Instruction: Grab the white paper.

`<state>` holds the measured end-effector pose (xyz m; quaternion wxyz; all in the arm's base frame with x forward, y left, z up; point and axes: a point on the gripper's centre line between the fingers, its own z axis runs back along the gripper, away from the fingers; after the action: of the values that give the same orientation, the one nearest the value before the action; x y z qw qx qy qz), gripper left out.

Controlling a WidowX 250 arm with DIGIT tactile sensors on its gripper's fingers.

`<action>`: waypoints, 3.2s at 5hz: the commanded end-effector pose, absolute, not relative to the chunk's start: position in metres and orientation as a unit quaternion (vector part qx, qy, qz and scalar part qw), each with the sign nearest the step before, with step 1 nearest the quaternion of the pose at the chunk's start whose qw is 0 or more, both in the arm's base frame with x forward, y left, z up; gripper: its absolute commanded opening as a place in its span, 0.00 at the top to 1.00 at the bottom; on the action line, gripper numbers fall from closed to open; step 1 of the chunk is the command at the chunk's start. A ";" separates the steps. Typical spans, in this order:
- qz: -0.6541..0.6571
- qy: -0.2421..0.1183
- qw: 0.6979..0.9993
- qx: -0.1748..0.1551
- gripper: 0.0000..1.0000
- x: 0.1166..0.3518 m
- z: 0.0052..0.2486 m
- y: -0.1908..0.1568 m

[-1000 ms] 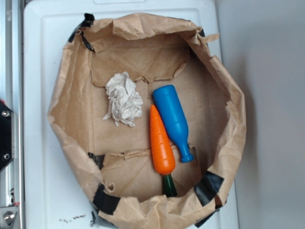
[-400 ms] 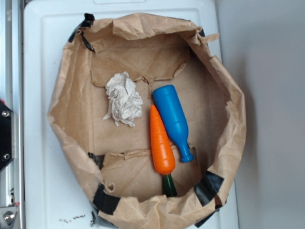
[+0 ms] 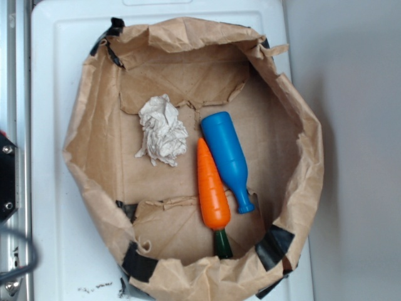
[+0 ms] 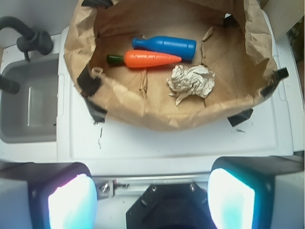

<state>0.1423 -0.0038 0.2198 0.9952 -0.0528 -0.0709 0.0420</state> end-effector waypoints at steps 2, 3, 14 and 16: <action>0.021 -0.056 0.998 -0.030 0.00 0.255 0.178 0.038; -0.005 -0.041 0.999 -0.004 0.00 0.305 0.143 0.052; -0.073 -0.024 0.996 -0.048 0.00 0.243 0.098 0.027; -0.083 -0.037 0.994 -0.052 0.00 0.229 0.059 0.026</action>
<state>0.2238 0.0250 0.0513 0.9954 -0.0562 -0.0193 -0.0752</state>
